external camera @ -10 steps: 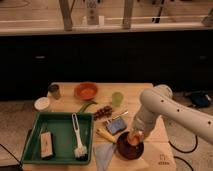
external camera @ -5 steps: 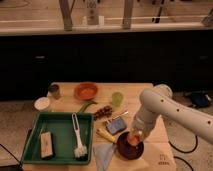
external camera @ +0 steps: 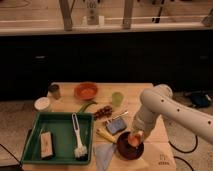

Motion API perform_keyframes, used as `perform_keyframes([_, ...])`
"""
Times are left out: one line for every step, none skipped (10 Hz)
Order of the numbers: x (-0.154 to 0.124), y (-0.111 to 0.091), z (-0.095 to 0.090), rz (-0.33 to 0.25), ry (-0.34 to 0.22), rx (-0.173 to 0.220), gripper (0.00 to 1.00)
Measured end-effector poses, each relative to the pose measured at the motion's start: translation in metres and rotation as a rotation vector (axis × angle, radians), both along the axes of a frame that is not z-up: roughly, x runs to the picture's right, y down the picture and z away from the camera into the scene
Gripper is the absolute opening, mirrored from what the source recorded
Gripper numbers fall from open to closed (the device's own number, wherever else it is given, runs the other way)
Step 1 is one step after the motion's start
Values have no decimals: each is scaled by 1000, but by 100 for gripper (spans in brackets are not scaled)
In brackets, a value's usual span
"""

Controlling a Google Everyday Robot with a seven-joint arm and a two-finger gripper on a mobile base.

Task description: Place apple in purple bowl

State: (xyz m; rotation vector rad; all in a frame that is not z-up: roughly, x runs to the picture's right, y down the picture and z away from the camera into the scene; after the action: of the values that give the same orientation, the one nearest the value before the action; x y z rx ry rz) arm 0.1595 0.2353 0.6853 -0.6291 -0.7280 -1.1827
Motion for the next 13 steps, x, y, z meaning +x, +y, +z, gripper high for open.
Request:
perform_keyframes([0,0,0,0,0,-1,80])
perform_keyframes([0,1,1,-1,0,-3,80])
perform_keyframes([0,1,1,-3,-1,-6,80])
perform_keyframes([0,1,2,-4,-2,-7,80])
perform_keyframes([0,1,2,-4,-3,-7,80])
perform_keyframes([0,1,3,-4,-5,-7,80])
perform_keyframes([0,1,3,-5,-8,-5,80])
perform_keyframes([1,1,3,-5,-10,-4,80])
perform_keyframes([1,1,2,-5,-15,-2,80])
perform_keyframes([0,0,2,-3,-19,7,80])
perform_keyframes([0,0,2,-4,-21,11,80])
perform_keyframes([-1,-1,2,-3,-25,17,80])
perform_keyframes([-1,-1,1,-3,-25,20,80])
